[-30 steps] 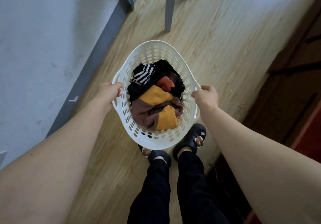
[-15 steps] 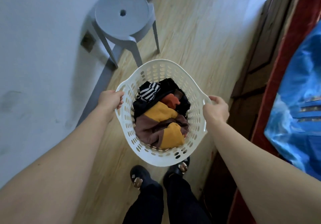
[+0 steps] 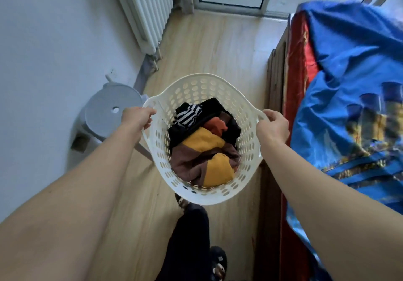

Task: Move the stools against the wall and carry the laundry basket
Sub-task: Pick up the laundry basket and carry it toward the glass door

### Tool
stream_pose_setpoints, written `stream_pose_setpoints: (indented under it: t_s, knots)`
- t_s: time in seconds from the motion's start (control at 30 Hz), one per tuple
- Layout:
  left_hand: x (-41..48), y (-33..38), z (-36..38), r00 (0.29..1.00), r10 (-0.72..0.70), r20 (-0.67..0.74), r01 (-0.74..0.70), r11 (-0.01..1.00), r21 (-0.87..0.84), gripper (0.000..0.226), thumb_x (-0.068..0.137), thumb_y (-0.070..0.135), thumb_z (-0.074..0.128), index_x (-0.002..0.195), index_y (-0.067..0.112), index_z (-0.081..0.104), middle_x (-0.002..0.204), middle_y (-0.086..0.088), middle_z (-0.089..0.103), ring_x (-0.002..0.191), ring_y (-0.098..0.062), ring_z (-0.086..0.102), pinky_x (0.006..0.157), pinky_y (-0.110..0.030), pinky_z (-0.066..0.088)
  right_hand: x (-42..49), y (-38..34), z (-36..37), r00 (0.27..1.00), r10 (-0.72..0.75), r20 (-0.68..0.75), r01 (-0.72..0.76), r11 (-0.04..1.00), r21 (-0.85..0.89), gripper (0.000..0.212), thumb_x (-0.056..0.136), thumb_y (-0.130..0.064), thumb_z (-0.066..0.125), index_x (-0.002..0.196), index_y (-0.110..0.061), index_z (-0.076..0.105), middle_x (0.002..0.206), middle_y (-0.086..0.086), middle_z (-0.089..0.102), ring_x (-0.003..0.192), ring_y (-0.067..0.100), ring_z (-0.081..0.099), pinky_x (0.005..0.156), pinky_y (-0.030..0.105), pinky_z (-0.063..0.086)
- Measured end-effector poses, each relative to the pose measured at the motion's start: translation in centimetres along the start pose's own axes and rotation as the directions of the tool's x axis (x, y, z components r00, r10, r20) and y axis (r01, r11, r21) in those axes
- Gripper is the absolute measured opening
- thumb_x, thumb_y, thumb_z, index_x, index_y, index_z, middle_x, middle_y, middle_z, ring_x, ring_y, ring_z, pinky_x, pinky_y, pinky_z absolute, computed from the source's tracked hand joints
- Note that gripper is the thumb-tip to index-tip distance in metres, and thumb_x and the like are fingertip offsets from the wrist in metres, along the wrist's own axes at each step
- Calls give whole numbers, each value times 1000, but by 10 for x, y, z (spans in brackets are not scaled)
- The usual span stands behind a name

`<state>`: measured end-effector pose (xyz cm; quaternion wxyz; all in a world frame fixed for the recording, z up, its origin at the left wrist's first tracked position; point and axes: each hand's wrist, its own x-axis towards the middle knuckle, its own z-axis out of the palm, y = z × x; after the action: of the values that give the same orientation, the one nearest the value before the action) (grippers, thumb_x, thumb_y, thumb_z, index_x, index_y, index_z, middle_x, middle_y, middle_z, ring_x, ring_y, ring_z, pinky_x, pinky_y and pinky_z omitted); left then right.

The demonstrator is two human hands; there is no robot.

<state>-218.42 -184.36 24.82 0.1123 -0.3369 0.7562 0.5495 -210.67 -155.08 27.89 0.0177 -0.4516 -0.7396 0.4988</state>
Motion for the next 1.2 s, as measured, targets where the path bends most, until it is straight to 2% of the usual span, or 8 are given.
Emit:
stream_pose_setpoints:
  t_s: [0.13, 0.27, 0.47, 0.67, 0.83, 1.0, 1.1, 1.2]
  knots:
    - [45, 79, 25, 998, 54, 27, -54, 999, -5, 15, 79, 8, 65, 69, 11, 55, 63, -6, 50, 50, -13, 44, 43, -18, 43, 50, -62, 15, 999, -10, -47, 13, 998, 61, 41, 83, -7, 50, 119, -23, 64, 121, 2, 65, 108, 20, 57, 82, 23, 39]
    - [89, 149, 43, 997, 68, 28, -69, 998, 13, 13, 75, 8, 67, 67, 10, 56, 63, -6, 52, 50, -14, 46, 49, -21, 46, 94, -125, 38, 997, 12, -79, -6, 997, 82, 42, 82, -7, 50, 119, -24, 64, 121, 1, 65, 113, 23, 56, 91, 28, 44]
    - [161, 246, 71, 997, 61, 49, -61, 998, 2, 12, 78, 7, 66, 70, 9, 58, 65, -5, 51, 51, -15, 44, 51, -21, 45, 162, -215, 82, 995, 31, -93, -19, 991, 133, 38, 82, -10, 50, 113, -26, 66, 112, 0, 66, 93, 19, 58, 75, 28, 45]
    - [231, 325, 104, 996, 50, 79, -51, 999, 4, 15, 80, 6, 64, 70, 9, 53, 61, -6, 46, 49, -15, 38, 52, -24, 38, 235, -285, 122, 995, 30, -90, -17, 989, 144, 37, 83, -6, 46, 104, -24, 69, 110, 1, 62, 85, 20, 57, 67, 24, 47]
    - [321, 408, 149, 996, 21, 86, -18, 999, -37, 11, 80, 5, 64, 82, 8, 54, 62, -5, 42, 49, -14, 35, 53, -25, 34, 329, -366, 168, 996, 62, -56, -54, 988, 143, 39, 78, -3, 43, 91, -28, 72, 95, 5, 64, 81, 24, 61, 77, 32, 54]
    - [405, 483, 196, 996, 27, 88, -24, 999, -41, 8, 81, 6, 63, 82, 9, 55, 64, -5, 47, 51, -11, 40, 51, -21, 34, 412, -440, 211, 999, 52, 0, -52, 992, 114, 40, 78, -2, 41, 86, -29, 70, 86, 4, 64, 65, 19, 57, 51, 23, 39]
    - [446, 517, 216, 997, 19, 81, -16, 999, -37, 3, 81, 7, 62, 82, 6, 59, 67, -6, 53, 57, -13, 47, 54, -25, 34, 456, -477, 234, 998, 64, 26, -66, 994, 92, 41, 77, -4, 40, 85, -28, 72, 79, 3, 62, 60, 16, 51, 54, 24, 39]
    - [492, 550, 236, 998, -1, 68, 5, 998, -57, 10, 80, 6, 59, 90, 5, 60, 70, -5, 57, 63, -11, 53, 58, -26, 36, 497, -515, 261, 998, 56, 39, -60, 994, 97, 39, 75, -5, 39, 72, -32, 68, 84, 2, 63, 58, 15, 47, 63, 28, 41]
